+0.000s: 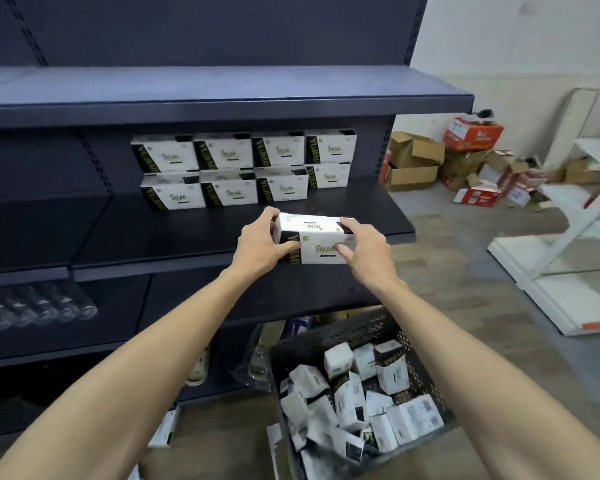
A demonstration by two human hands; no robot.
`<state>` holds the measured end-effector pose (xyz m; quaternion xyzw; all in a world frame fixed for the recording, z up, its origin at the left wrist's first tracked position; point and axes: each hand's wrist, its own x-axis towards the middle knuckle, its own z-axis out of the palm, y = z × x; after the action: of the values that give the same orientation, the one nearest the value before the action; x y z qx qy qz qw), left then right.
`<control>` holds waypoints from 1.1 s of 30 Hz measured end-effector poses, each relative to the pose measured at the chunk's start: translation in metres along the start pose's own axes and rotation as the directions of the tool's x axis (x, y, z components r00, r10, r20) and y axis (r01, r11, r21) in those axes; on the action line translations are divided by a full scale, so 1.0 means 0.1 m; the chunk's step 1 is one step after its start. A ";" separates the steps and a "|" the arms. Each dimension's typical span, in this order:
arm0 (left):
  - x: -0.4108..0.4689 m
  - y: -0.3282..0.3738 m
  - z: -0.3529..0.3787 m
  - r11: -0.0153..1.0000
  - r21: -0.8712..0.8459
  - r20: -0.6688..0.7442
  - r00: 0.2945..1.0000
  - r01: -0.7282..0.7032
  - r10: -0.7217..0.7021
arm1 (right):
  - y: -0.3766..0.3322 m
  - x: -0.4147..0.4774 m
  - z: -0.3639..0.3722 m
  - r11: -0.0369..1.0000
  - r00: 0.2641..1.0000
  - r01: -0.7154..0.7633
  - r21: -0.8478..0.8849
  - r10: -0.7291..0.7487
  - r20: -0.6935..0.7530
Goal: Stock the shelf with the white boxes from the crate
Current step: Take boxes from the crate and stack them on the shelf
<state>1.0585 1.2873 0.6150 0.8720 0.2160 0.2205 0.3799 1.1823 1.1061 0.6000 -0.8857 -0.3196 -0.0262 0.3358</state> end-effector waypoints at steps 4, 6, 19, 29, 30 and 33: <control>0.46 0.08 0.44 0.998 0.006 -0.052 0.997 0.060 -0.059 | 0.42 0.52 -0.06 1.000 0.999 0.002 -0.028 -0.001 0.039; 0.66 0.09 0.66 0.995 0.024 -0.076 0.992 0.100 -0.098 | 0.60 0.78 -0.05 0.998 0.997 0.021 -0.056 -0.017 0.077; 1.54 -0.16 1.74 0.992 0.027 -0.164 0.980 0.120 -0.114 | 1.36 1.85 0.39 0.991 0.991 0.050 -0.120 -0.035 0.127; 2.10 -0.43 1.82 0.989 0.145 -0.191 0.982 0.033 -0.005 | 1.49 2.54 0.64 0.988 0.994 0.080 -0.131 -0.069 0.083; 2.15 -0.45 1.83 0.987 0.155 -0.193 0.981 0.037 -0.007 | 1.49 2.61 0.65 0.988 0.994 0.082 -0.131 -0.072 0.084; 2.26 -0.48 1.85 0.981 0.191 -0.179 0.984 0.026 0.008 | 1.51 2.78 0.72 0.988 0.993 0.096 -0.120 -0.087 0.076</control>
<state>1.3332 1.3353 0.5148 0.8802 0.2736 0.2745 0.2738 1.4792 1.2164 0.5296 -0.8895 -0.3693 -0.0303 0.2674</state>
